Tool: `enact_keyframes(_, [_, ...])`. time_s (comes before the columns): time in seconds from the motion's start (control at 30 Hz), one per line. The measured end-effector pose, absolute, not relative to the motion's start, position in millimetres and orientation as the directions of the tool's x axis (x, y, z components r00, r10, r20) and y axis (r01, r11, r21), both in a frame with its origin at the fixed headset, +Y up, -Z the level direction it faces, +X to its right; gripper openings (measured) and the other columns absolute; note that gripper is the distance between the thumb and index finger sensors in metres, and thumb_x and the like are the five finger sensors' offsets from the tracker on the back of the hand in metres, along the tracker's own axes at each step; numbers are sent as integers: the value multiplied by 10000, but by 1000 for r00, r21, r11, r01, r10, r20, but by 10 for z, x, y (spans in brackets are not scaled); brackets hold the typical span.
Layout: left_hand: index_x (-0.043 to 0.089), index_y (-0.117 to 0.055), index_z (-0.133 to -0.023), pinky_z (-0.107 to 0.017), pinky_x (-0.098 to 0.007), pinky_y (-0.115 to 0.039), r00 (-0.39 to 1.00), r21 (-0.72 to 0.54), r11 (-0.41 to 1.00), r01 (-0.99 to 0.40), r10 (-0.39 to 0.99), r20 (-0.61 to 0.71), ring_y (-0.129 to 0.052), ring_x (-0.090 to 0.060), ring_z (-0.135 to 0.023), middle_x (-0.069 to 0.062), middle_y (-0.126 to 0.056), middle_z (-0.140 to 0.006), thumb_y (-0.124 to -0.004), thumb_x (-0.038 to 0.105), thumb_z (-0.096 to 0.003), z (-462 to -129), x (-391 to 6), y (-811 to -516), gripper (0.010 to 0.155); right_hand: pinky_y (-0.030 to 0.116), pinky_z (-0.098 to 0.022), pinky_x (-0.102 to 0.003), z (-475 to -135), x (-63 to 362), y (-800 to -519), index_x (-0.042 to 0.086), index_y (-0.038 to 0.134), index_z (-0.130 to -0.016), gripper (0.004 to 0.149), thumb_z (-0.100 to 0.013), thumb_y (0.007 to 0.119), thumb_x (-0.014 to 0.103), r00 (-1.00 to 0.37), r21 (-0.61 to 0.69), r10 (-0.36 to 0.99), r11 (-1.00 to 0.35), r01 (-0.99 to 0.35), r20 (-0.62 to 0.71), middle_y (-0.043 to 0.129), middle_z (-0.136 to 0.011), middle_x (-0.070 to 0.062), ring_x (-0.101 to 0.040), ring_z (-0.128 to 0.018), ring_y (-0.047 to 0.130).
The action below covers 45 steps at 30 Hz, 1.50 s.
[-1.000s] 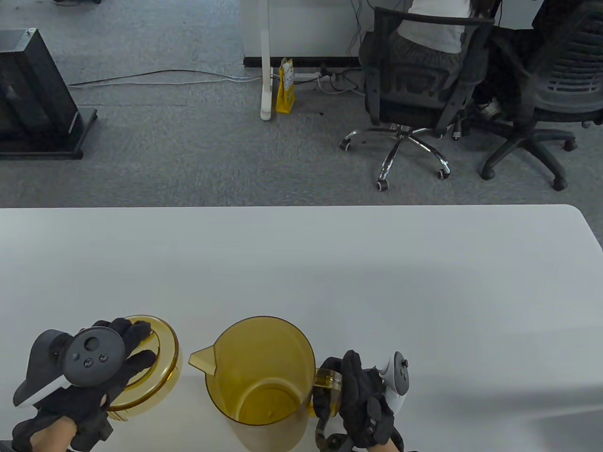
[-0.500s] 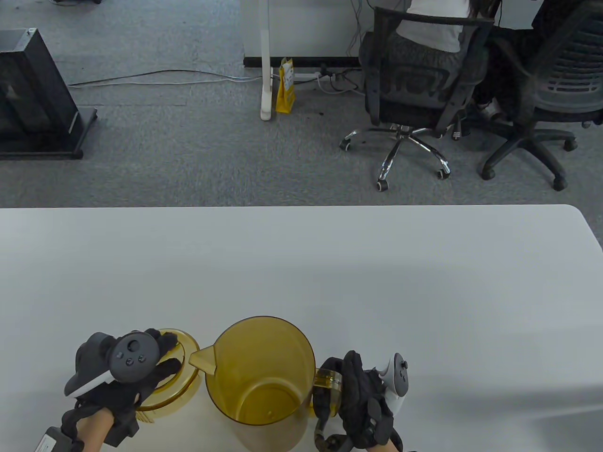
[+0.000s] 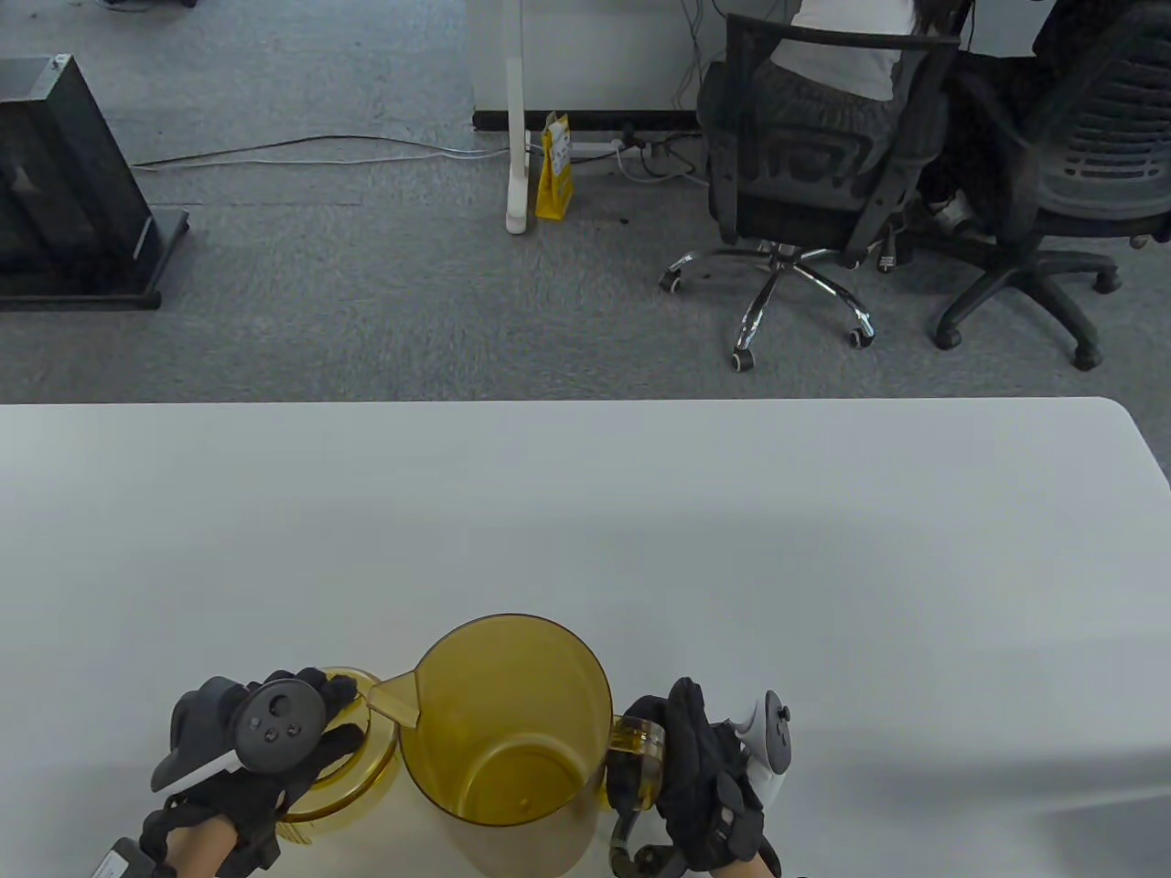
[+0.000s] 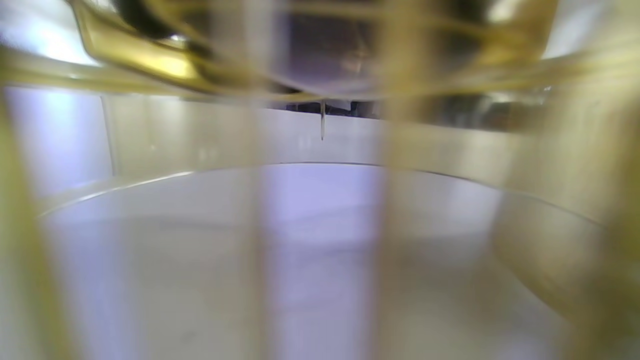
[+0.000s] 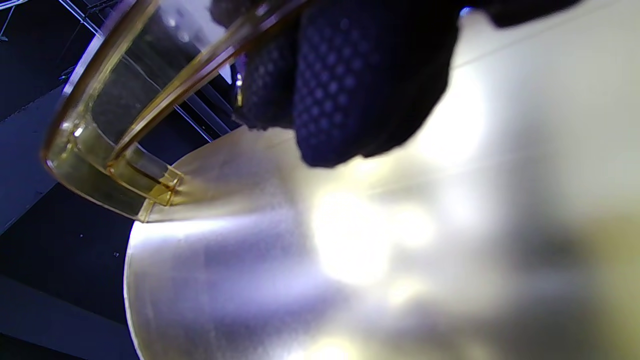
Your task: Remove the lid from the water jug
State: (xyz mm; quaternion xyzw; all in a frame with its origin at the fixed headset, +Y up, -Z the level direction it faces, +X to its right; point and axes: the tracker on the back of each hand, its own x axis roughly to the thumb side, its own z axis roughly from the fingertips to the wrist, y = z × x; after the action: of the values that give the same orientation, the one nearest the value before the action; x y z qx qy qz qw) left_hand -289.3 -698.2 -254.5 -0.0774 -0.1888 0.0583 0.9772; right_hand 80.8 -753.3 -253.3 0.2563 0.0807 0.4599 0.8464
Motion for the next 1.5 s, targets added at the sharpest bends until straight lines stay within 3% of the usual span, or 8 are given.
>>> enact_keyframes(0.37, [71,-720,-951,-522,-453,-705,925,-258,966,-10,107,365,-817,-291,-624,-187,-838,-781,-793,393,-474,-2592,-2807,-7252,579,784,-236,-401,-2538,835,-7508,102,928,-647,678,-604,457,587,531,531,841,405,-745,103,945,-400,-95,-207,-206,1004])
enact_keyframes(0.67, [67,-700,-949,-507,-443,-700,920,-206,978,-6,86,383,-811,-295,-615,-187,-832,-780,-765,405,-488,-2562,-2779,-7308,575,784,-237,-402,-2535,835,-7512,101,927,-649,682,-603,453,588,530,528,841,405,-747,104,945,-402,-96,-207,-208,1004])
enact_keyframes(0.8, [81,-739,-949,-499,-429,-721,923,-190,981,-25,96,372,-840,-291,-616,-178,-869,-788,-702,429,-517,-2557,-2803,-7284,556,784,-238,-401,-2539,833,-7520,98,927,-652,684,-603,453,588,534,529,840,410,-743,99,945,-404,-97,-207,-210,1005])
enact_keyframes(1.27, [107,-788,-946,-458,-428,-760,925,-197,972,-125,187,332,-882,-352,-698,-189,-893,-854,-686,435,-517,-2548,-2862,-7100,550,784,-242,-402,-2540,833,-7533,94,924,-658,687,-602,450,588,536,527,839,414,-743,96,944,-407,-99,-210,-214,1004])
enact_keyframes(1.5, [103,-839,-905,-425,-422,-778,903,-138,955,-264,295,314,-911,-346,-656,-186,-933,-801,-681,437,-518,-2504,-2974,-6899,534,784,-243,-402,-2537,832,-7536,94,924,-659,688,-602,449,589,538,527,838,417,-740,91,944,-408,-98,-209,-215,1005])
